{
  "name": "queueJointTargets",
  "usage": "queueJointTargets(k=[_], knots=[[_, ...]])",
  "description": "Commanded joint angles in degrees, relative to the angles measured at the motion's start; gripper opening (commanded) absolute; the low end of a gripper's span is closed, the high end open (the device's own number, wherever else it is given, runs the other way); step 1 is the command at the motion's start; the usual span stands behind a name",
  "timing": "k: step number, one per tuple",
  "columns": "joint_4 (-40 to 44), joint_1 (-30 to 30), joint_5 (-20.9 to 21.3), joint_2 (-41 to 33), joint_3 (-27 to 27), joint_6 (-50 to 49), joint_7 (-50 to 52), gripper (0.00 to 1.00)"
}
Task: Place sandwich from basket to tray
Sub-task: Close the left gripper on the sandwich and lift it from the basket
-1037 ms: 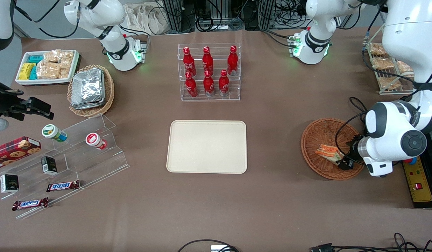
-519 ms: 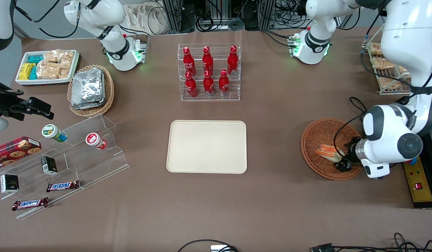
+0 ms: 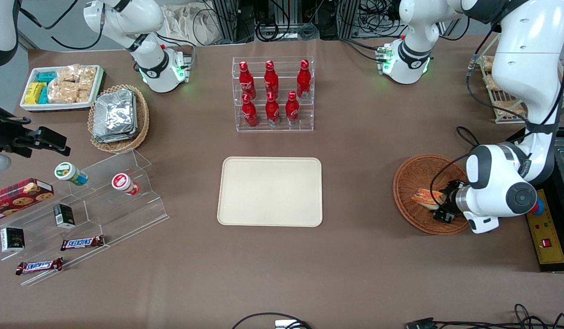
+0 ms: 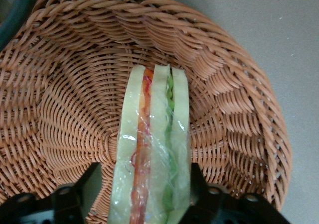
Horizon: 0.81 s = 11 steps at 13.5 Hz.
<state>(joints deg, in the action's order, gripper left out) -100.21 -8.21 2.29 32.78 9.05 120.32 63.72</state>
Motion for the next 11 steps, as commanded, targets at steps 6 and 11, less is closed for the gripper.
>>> queueJointTargets(k=[6, 11], knots=[[4.1, -0.6, -0.4, -8.4, 0.4, -12.4, -8.9, 0.00], [17.8, 0.3, -0.3, -7.0, 1.0, -24.6, -23.6, 0.00]])
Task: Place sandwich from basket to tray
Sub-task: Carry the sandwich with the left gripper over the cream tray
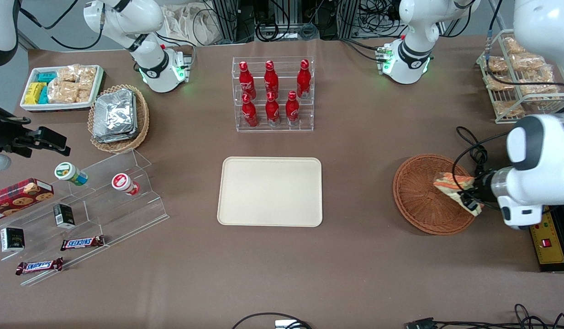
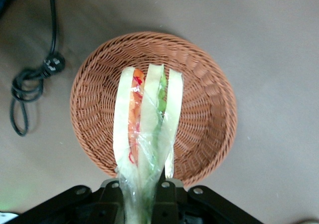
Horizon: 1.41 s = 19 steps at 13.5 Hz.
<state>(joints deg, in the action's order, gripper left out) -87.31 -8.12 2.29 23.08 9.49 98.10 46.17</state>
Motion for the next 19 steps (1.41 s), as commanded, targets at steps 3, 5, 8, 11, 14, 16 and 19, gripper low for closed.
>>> queueJointTargets(k=[3, 5, 8, 11, 14, 16, 19], knots=[[7.4, 3.6, -0.2, 5.0, 3.7, -1.4, -15.7, 0.00], [7.8, 8.4, 0.2, 6.6, 3.9, -1.2, -17.5, 0.00], [8.4, 15.1, 0.2, 10.6, 4.3, 3.7, -16.6, 0.00], [8.5, 22.1, -0.3, 14.8, 4.5, 10.4, -16.3, 0.00], [8.3, 26.4, 0.2, 17.7, 4.4, 12.5, -16.3, 0.00], [8.1, 28.6, -0.3, 18.9, 4.5, 13.5, -16.4, 0.00], [7.9, 31.4, -0.4, 21.2, 4.4, 16.3, -16.1, 0.00]])
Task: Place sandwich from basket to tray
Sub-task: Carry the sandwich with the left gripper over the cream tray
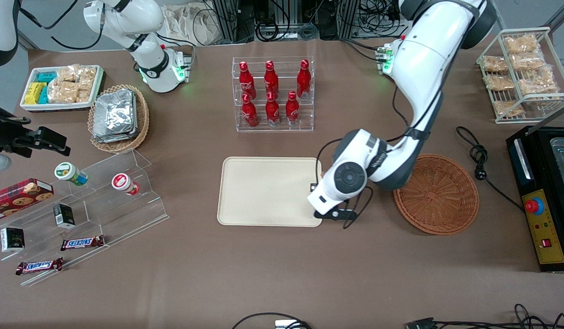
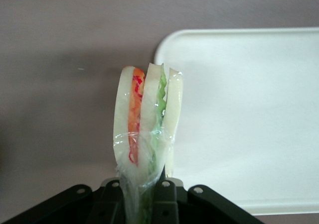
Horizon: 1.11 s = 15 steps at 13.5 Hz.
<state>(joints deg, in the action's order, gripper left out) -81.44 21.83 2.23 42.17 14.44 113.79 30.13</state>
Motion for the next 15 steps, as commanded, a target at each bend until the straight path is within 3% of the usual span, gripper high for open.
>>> queueJointTargets(k=[1, 8, 9, 11, 15], knots=[[2.0, 1.5, -0.2, 3.0, -0.6, 1.4, -0.1, 0.00], [2.1, 3.3, -0.4, 4.8, -0.5, 4.9, 0.9, 0.00], [2.0, 3.3, -0.3, 4.8, -0.5, 5.1, 0.9, 0.05], [1.9, 3.5, 0.4, 4.2, -0.6, 4.5, 0.7, 0.99], [1.6, 3.0, -0.3, 1.4, -0.6, 3.8, 1.1, 1.00]])
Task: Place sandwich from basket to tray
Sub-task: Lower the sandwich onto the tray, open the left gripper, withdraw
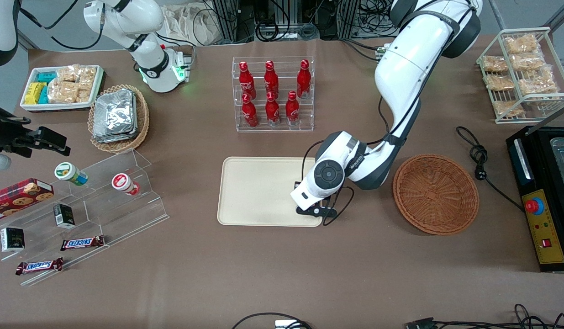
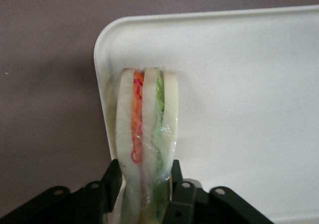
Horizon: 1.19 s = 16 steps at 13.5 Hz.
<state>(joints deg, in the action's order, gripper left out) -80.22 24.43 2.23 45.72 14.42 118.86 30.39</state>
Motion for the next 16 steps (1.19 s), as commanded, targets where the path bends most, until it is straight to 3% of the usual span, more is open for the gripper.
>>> queueJointTargets(k=[1, 3, 9, 13, 16], knots=[[-0.5, 0.4, -0.4, -4.1, -0.5, -2.7, 1.1, 1.00], [-4.4, -0.8, -0.3, -10.2, -0.6, -4.2, 1.5, 1.00], [-29.4, -10.2, -0.4, -35.4, -0.7, -4.2, -6.9, 1.00], [-28.0, -20.8, -0.4, -41.1, -0.9, -13.0, -16.9, 1.00], [-18.4, -28.7, -0.2, -40.5, -0.9, -19.3, -22.4, 1.00]])
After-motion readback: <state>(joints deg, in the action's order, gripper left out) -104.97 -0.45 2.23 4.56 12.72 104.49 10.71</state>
